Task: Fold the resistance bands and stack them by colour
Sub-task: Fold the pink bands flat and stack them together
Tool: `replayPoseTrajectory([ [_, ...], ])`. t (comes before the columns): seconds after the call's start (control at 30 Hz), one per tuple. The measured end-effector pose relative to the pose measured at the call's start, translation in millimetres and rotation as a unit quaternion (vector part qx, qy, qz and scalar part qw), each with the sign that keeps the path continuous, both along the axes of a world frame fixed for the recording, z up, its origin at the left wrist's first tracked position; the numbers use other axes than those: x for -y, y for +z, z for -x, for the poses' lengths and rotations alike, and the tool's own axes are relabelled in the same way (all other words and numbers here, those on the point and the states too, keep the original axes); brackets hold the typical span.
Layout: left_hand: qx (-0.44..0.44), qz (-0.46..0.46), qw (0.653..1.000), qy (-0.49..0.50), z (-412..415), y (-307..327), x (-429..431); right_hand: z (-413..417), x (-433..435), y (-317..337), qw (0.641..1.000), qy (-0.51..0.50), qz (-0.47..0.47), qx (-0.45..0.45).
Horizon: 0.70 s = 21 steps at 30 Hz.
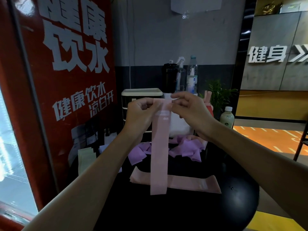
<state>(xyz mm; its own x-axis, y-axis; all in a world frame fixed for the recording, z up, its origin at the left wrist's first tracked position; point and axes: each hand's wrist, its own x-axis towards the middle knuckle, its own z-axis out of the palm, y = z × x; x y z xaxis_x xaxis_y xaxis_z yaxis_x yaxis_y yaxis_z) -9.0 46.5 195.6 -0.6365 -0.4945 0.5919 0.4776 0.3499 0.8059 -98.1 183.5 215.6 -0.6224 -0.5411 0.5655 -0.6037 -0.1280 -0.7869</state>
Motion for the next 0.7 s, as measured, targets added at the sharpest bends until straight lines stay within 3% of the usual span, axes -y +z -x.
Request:
replayPoseTrajectory([
  [0.27, 0.049, -0.007, 0.998, -0.035, -0.9, -11.2, -6.4, -0.2, -0.7, 2.0, 0.999, -0.025, 0.014, -0.046],
  [0.5, 0.050, 0.021, 0.997, -0.052, -1.5, -18.8, -12.3, 1.9, -3.6, 1.0, 0.995, -0.012, -0.034, -0.090],
  [0.7, 0.148, -0.020, 0.981, -0.125, -3.2, -68.6, -10.7, 4.8, -8.5, 0.2, 0.997, -0.029, 0.004, -0.073],
])
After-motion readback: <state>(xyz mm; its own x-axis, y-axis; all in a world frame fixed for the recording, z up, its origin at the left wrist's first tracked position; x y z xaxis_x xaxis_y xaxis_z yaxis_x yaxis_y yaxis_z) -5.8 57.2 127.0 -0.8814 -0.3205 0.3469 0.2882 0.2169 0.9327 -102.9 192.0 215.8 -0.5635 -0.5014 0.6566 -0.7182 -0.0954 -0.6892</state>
